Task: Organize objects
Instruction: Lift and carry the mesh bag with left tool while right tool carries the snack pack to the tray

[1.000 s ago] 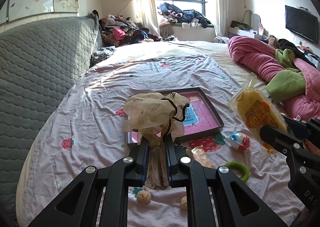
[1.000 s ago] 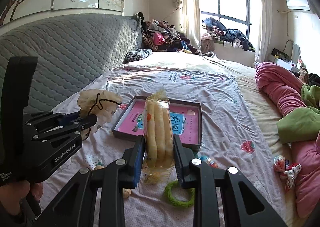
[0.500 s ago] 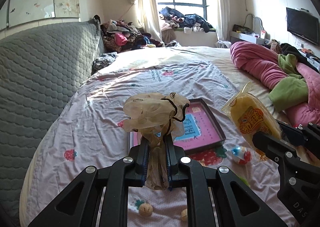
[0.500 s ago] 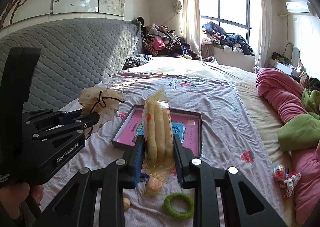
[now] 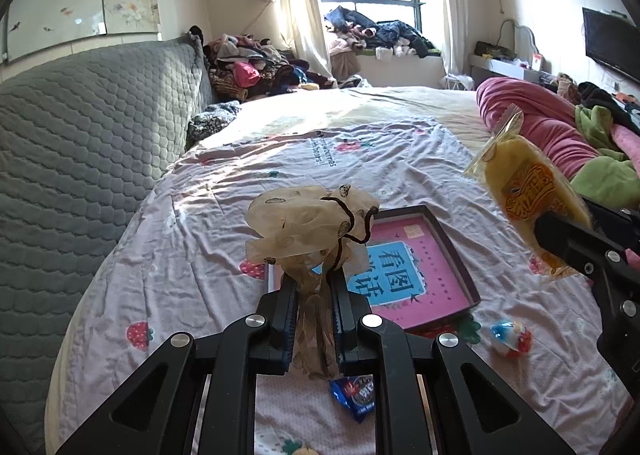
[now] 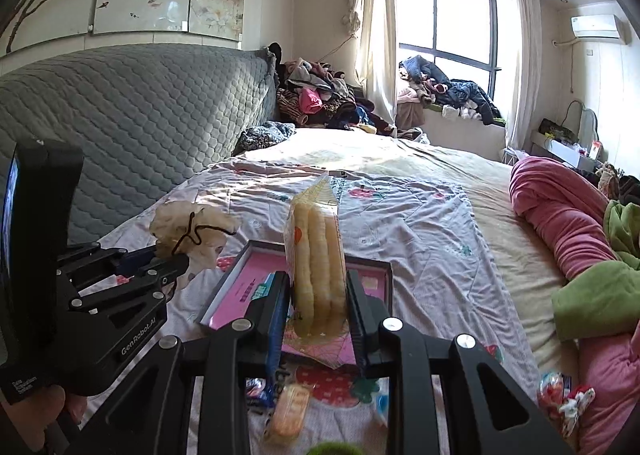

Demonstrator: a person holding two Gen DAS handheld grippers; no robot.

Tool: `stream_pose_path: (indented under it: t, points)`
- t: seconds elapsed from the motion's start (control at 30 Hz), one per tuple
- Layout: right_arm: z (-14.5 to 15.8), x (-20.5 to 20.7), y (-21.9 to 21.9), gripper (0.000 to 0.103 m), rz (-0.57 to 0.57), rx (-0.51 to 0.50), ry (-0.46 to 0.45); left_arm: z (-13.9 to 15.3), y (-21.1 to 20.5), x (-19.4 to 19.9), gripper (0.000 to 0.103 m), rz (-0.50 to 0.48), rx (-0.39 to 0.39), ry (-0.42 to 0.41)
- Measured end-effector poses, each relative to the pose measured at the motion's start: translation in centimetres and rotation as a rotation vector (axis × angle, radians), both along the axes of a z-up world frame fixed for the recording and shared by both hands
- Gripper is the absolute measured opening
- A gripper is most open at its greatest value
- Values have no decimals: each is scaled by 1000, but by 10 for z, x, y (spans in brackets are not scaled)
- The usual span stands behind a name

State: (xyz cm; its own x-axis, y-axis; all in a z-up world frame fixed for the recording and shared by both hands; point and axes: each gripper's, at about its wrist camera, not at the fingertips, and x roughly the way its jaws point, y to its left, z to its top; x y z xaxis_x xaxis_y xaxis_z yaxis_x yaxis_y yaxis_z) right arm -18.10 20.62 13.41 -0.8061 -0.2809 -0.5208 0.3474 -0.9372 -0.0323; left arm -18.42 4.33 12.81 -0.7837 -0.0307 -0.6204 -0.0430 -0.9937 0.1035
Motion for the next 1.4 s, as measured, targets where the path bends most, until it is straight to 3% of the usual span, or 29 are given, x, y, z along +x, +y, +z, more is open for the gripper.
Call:
stream_pose_path:
  t: [0.67,1.13,1.4]
  points:
    - [-64,-105,-19,28,-3,31,-96,-63,7,-107,16,15,-22,-30]
    - [-132,-182,-38,28,-18,102,-229,-143,2,-178,16,45,10,-169]
    - [-162,-211,-41,28,-12,104,-309,-168,3,-202,17,49,31,-233]
